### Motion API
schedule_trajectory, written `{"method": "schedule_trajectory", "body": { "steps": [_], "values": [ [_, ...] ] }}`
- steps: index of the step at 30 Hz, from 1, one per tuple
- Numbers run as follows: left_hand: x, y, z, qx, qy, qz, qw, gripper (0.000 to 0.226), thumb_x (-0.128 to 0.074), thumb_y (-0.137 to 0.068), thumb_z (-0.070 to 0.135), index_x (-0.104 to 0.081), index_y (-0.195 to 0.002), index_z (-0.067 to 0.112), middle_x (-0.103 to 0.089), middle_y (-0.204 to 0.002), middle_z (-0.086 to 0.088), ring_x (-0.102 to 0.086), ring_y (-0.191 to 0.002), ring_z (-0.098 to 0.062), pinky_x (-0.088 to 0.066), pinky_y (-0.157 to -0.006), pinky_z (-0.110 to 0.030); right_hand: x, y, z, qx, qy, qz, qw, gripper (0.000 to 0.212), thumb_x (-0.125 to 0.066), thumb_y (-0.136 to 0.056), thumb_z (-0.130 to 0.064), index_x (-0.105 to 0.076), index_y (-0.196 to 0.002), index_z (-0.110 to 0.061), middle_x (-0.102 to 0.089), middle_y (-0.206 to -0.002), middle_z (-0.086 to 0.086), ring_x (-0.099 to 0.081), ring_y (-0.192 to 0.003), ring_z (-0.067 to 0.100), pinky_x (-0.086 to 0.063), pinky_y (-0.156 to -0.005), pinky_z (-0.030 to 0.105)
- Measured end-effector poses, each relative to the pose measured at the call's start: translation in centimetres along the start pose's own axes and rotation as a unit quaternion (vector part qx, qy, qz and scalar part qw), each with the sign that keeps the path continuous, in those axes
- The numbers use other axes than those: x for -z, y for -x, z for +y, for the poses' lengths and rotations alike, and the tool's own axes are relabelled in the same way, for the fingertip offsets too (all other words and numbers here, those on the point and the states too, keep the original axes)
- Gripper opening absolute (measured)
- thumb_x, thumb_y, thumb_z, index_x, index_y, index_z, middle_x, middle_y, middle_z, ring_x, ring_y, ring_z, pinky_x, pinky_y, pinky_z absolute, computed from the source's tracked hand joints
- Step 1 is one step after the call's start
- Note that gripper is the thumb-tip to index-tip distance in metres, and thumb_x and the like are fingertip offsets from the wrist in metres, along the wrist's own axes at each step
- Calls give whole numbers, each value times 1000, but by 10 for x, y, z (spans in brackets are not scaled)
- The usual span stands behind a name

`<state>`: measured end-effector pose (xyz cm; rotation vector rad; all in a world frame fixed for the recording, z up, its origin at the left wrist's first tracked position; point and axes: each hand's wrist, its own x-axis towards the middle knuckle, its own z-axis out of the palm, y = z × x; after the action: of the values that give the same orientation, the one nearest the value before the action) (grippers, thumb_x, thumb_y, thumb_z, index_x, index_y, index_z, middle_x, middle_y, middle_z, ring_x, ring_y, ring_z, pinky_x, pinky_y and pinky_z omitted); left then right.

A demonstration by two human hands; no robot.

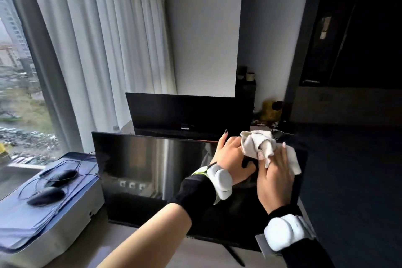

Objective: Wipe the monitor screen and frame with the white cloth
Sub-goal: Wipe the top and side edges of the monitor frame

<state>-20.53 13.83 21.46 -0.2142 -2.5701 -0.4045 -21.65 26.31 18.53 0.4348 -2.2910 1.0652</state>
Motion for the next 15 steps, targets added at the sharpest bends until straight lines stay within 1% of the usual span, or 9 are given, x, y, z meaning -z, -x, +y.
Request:
{"method": "schedule_trajectory", "body": {
  "steps": [1,3,4,5,7,9,11,13,15],
  "values": [
    [12,8,-13,12,3,20,1000,45,-58,-75,28,-59,-119,20,-61,-116,0,-49,-116,-21,-17,-115,-44,-6,2,-9,7,-1,-2,1000,36,-50,-95,-11,-51,-128,5,-51,-134,23,-36,-137,37,-38,-103,53],
    [37,25,-41,35,19,61,997,33,-60,-74,25,-68,-105,19,-63,-107,2,-55,-106,-21,-31,-106,-41,-20,5,-26,5,6,-18,1000,31,-51,-93,-9,-56,-121,3,-53,-132,21,-38,-136,35,-42,-97,54],
    [48,33,-54,51,33,81,995,28,-60,-74,22,-71,-99,18,-64,-104,2,-57,-102,-21,-37,-99,-38,-29,8,-34,5,10,-26,1000,29,-51,-93,-9,-59,-119,2,-53,-133,18,-37,-137,33,-43,-97,53],
    [60,42,-68,73,51,97,991,24,-59,-74,19,-72,-95,17,-64,-102,3,-57,-100,-20,-40,-95,-34,-38,10,-43,10,9,-32,999,28,-52,-92,-8,-60,-117,2,-54,-133,17,-37,-136,32,-44,-98,51],
    [81,60,-102,124,71,128,981,19,-59,-77,12,-72,-90,18,-63,-99,5,-55,-99,-16,-42,-89,-28,-58,13,-68,28,-3,-29,999,25,-56,-90,-6,-63,-113,1,-58,-128,15,-41,-132,33,-44,-99,44],
    [93,74,-130,177,57,145,972,19,-58,-80,9,-70,-91,20,-61,-99,9,-52,-99,-13,-42,-87,-28,-74,18,-85,46,-16,-33,998,23,-58,-89,-5,-65,-110,-2,-61,-122,12,-44,-127,33,-43,-100,40],
    [109,85,-164,198,37,151,968,24,-58,-80,7,-67,-96,21,-59,-100,10,-52,-100,-14,-42,-84,-27,-92,16,-106,66,-29,-33,997,24,-58,-88,-6,-65,-111,-6,-62,-116,7,-46,-122,30,-44,-100,36],
    [120,93,-189,202,20,154,967,28,-59,-78,5,-64,-100,22,-58,-101,10,-52,-101,-16,-40,-83,-25,-103,13,-121,68,-29,-42,996,24,-60,-86,-5,-66,-109,-8,-62,-105,4,-50,-114,27,-45,-93,30],
    [130,101,-213,204,4,144,968,32,-60,-76,6,-62,-105,21,-59,-104,7,-52,-103,-18,-39,-86,-26,-116,9,-135,57,-20,-50,997,22,-62,-85,-5,-67,-106,-9,-62,-96,3,-51,-105,26,-42,-84,25]
  ]
}}
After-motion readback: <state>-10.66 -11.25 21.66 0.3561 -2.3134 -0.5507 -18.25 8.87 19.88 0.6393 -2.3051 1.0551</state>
